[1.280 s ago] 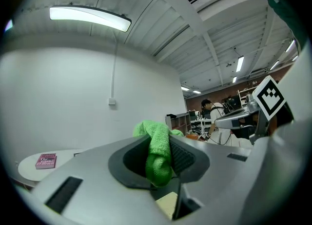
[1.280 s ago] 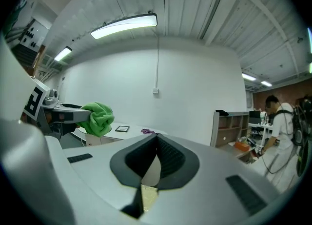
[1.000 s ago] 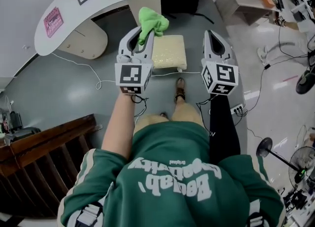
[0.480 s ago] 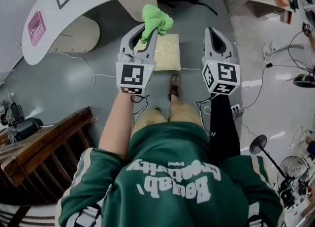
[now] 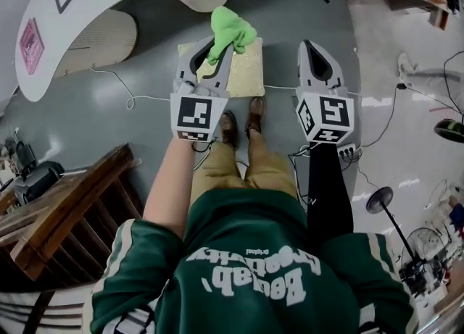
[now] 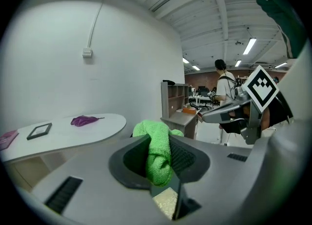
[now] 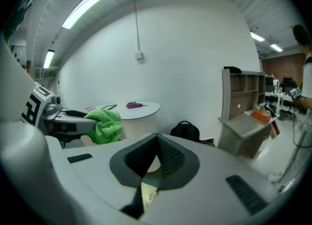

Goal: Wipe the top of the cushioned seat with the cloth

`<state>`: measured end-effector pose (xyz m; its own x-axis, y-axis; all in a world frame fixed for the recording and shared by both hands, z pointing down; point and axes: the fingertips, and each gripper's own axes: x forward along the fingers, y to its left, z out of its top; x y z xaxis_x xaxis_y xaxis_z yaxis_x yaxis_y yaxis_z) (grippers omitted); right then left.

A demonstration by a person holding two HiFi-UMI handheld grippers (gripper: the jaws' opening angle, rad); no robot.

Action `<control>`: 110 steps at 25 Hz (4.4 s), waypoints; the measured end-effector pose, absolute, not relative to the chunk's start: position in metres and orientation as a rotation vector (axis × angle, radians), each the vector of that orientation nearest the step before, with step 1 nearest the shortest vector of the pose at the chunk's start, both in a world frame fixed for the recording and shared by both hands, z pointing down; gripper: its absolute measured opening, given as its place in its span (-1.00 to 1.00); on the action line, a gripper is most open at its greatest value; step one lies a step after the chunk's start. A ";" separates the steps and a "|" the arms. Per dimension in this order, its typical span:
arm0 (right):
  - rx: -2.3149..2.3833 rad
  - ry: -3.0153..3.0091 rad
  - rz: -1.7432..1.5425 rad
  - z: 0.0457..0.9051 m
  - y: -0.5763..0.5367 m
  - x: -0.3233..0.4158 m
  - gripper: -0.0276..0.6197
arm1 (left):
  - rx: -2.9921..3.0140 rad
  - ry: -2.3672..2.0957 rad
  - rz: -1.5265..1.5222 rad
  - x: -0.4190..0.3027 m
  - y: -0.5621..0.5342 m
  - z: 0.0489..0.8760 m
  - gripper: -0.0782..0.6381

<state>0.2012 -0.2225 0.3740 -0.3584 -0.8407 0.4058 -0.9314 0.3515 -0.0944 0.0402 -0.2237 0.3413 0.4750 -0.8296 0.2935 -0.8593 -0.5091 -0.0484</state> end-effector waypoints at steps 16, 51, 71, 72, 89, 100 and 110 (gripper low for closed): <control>1.599 -2.113 0.599 0.501 -0.228 0.220 -0.89 | 2.444 -1.323 0.464 0.074 -0.246 0.520 -0.50; 1.440 -2.138 0.682 0.569 -0.221 0.142 -0.89 | 1.965 -1.330 1.004 -0.065 -0.221 0.732 -0.50; 1.426 -2.156 0.594 0.547 -0.221 0.052 -0.89 | 1.796 -1.478 1.122 -0.255 -0.184 0.724 -0.50; 1.433 -2.155 0.588 0.544 -0.220 0.056 -0.89 | 1.818 -1.496 1.096 -0.251 -0.186 0.713 -0.50; 1.557 -2.118 0.626 0.531 -0.185 0.152 -0.89 | 2.238 -1.228 0.751 0.029 -0.177 0.627 -0.50; 1.572 -2.124 0.700 0.541 -0.160 0.205 -0.89 | 2.218 -1.032 1.018 0.124 -0.154 0.706 -0.50; 1.566 -2.129 0.733 0.550 -0.149 0.212 -0.89 | 2.125 -1.038 1.142 0.102 -0.146 0.737 -0.50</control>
<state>0.2118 -0.1485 0.5505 -0.2951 -0.7477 0.5949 -0.9554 0.2366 -0.1766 0.1024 -0.1462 0.7372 0.3544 -0.3841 0.8526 -0.8123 -0.5781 0.0773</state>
